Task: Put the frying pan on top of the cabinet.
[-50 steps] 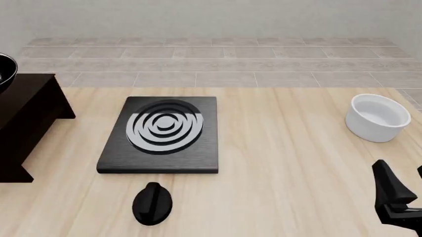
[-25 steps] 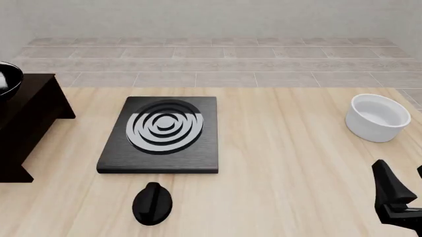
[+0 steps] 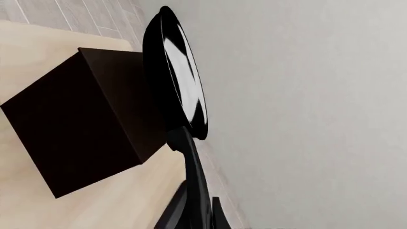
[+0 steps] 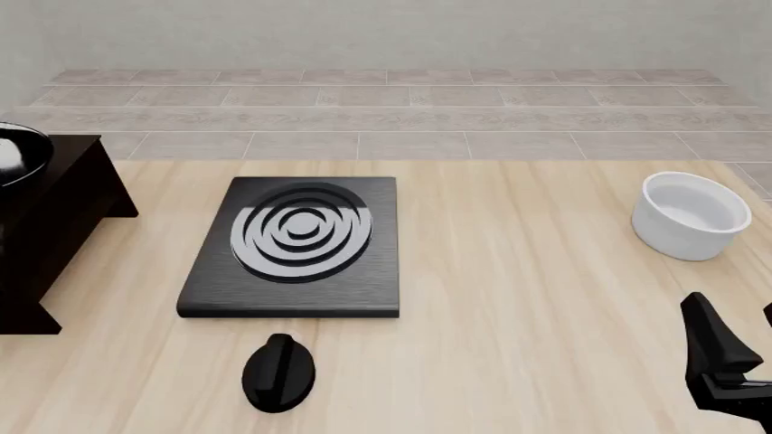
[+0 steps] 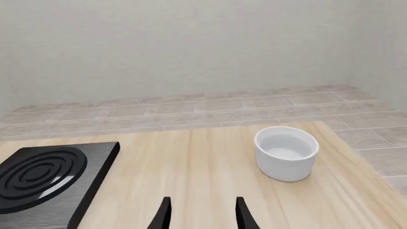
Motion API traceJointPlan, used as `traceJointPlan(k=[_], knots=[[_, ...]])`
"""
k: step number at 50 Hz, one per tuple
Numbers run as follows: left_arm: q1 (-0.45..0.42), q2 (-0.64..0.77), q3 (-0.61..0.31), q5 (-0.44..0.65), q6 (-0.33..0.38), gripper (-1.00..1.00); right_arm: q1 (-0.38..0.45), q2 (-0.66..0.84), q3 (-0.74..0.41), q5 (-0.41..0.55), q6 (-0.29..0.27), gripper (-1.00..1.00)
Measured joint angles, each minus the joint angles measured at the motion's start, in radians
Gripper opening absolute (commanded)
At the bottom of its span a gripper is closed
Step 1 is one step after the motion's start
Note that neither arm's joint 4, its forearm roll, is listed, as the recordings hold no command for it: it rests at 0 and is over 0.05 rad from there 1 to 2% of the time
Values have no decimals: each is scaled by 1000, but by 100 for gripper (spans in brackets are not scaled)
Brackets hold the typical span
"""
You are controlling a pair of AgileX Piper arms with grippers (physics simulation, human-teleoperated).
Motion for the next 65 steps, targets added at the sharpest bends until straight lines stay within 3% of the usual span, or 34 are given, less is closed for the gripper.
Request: traceJointPlan(k=[38, 39, 65], knots=[[4, 149, 33, -183, -30, -100, -1, 3, 0, -1, 0, 100], [4, 147, 34, -181, -30, 100, -1, 3, 0, -2, 0, 100], [3, 48, 23, -97, -3, 100, -2, 5, 0, -3, 3, 100]])
